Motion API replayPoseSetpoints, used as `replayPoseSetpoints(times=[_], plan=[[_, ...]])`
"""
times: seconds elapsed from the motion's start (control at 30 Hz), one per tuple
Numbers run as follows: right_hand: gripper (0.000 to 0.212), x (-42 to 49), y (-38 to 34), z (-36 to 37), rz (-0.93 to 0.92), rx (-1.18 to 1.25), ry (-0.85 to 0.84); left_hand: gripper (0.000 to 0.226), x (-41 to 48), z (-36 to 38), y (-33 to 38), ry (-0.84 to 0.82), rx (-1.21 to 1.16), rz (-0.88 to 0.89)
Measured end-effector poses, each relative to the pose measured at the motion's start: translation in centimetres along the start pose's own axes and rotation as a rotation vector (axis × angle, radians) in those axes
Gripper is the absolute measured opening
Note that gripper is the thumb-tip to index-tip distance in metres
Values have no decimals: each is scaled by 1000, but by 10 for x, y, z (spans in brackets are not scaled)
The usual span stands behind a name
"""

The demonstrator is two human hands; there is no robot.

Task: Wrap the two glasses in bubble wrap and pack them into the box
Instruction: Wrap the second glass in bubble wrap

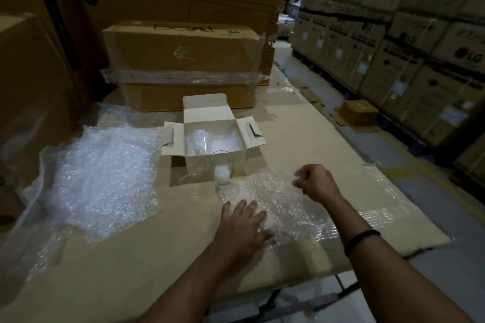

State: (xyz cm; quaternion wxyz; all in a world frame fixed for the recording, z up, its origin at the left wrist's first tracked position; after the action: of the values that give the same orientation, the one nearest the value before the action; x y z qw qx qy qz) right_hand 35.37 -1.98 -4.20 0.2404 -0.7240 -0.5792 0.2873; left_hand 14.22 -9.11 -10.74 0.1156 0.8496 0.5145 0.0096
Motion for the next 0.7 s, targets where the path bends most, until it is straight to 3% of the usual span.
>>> replayPoseSetpoints(times=[0.1,0.23,0.33,0.43,0.47,0.57,0.7], plan=[[26,8,7,-3,15,5,-21,62,10,-6,8,126,-20,-26],[34,13,15,-5,24,73,-87,62,17,4,11,-47,-45,-32],[28,16,10,-6,-32,10,-54,59,13,0,6,113,-106,-61],[22,6,-12,-3,-165,-131,25,49,0,-9,-19,400,-154,-219],[23,-1,-22,2,-218,-158,17,47,-2,-8,-29,418,-151,-273],[26,-26,-47,32,-296,-164,-112,49,-5,-2,-45,297,-139,-322],[29,-38,-60,78,-227,-112,-217,56,-5,-1,-51,288,-162,-322]])
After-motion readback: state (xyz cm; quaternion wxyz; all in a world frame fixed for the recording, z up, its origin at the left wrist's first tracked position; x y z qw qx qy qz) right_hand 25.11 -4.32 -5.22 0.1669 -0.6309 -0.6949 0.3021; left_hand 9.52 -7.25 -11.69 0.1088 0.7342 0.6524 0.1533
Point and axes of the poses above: each hand's wrist, its own x-axis towards the middle knuckle, its own z-axis out of the palm, y = z × x, the point moved 4 cm from there along x, towards the middle knuckle, and after that the axes turned 5 degrees about -y, right-handed, at the moved point
